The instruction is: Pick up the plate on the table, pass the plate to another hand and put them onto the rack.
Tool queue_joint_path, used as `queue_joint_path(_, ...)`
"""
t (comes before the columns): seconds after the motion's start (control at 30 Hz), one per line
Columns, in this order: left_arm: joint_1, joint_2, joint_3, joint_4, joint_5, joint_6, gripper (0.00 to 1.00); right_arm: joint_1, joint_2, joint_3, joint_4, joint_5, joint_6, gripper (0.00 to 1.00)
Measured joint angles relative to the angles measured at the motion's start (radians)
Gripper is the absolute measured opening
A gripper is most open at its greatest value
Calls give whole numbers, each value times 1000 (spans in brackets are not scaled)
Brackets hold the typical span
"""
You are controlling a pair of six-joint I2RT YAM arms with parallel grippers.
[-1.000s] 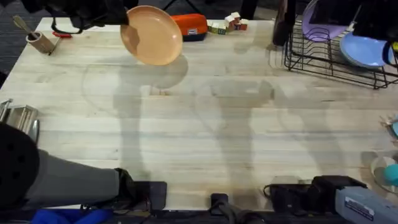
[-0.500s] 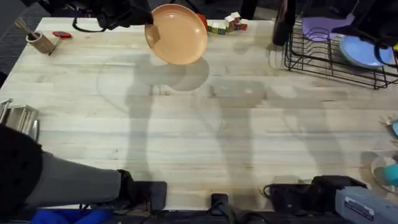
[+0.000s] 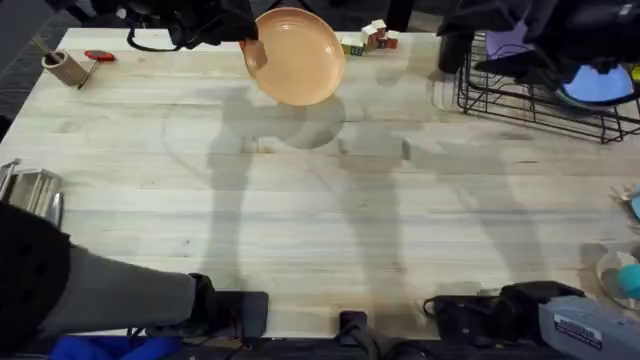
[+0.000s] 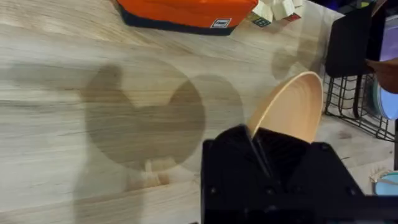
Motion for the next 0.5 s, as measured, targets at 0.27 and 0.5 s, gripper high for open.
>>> queue_joint_path(0.27, 0, 0, 0, 0, 0, -4, 40, 74, 0, 0, 1, -8, 22, 996)
queue_joint_path(0.5, 0, 0, 0, 0, 0, -3, 40, 74, 0, 0, 1, -8, 56, 996)
